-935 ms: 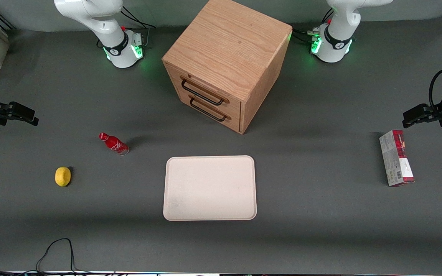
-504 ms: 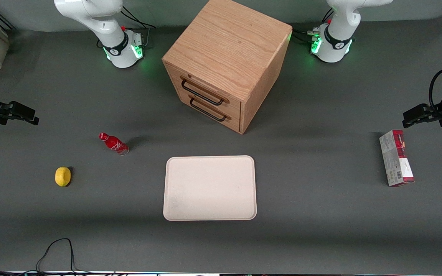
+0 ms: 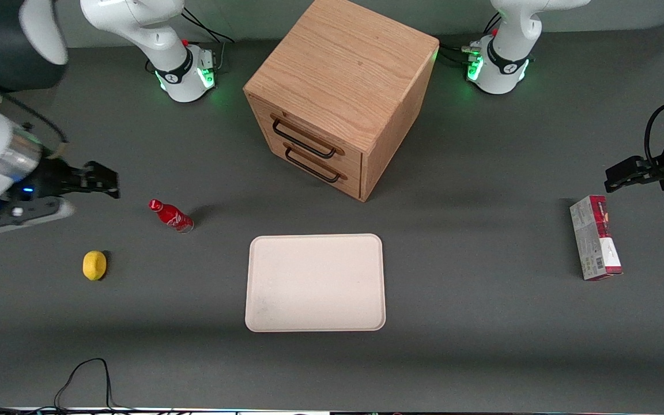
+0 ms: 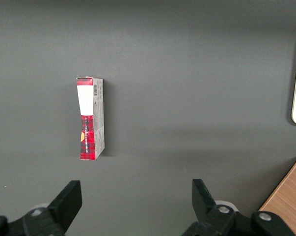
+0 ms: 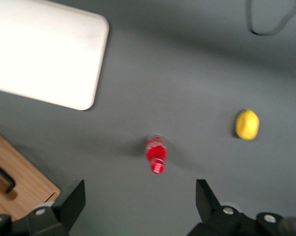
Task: Open upper drawer
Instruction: 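Move the right gripper toward the upper drawer's black handle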
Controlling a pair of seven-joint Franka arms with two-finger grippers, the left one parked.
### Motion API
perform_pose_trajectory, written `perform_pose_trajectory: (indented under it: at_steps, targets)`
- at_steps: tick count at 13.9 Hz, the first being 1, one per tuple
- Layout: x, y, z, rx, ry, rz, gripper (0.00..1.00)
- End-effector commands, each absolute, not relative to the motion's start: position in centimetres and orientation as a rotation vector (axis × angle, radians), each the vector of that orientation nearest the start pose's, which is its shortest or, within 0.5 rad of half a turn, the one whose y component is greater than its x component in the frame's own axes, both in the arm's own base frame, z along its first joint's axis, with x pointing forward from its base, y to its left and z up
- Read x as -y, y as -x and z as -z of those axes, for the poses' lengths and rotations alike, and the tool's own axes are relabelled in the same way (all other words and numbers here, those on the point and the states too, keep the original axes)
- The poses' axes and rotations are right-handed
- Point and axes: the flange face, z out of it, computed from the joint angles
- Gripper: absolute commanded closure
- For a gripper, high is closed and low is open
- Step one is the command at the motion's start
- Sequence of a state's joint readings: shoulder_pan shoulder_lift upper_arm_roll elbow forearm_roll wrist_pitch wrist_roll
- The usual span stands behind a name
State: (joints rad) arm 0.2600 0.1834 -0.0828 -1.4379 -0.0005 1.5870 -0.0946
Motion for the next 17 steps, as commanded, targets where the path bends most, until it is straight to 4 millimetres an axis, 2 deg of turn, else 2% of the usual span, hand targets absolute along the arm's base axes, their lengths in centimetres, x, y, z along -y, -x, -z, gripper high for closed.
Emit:
perform_pose_trajectory:
  at_steps: [1, 4, 7, 10, 14, 15, 17]
  targets:
    - [-17.6, -60.1, -57.8, 0.633, 3.093, -0.069, 0.00]
    - [-24.4, -58.3, -56.3, 0.760, 2.974, -0.106, 0.00]
    - [-31.2, -55.6, -54.8, 0.943, 2.921, -0.145, 0.00]
    - [-36.9, -52.5, -53.7, 1.228, 2.827, -0.152, 0.00]
    - [-40.9, -49.4, -52.7, 1.343, 2.782, -0.164, 0.00]
    - [-41.5, -48.6, -52.5, 1.363, 2.770, -0.154, 0.00]
    - [-41.3, -48.0, -51.7, 1.384, 2.743, -0.131, 0.00]
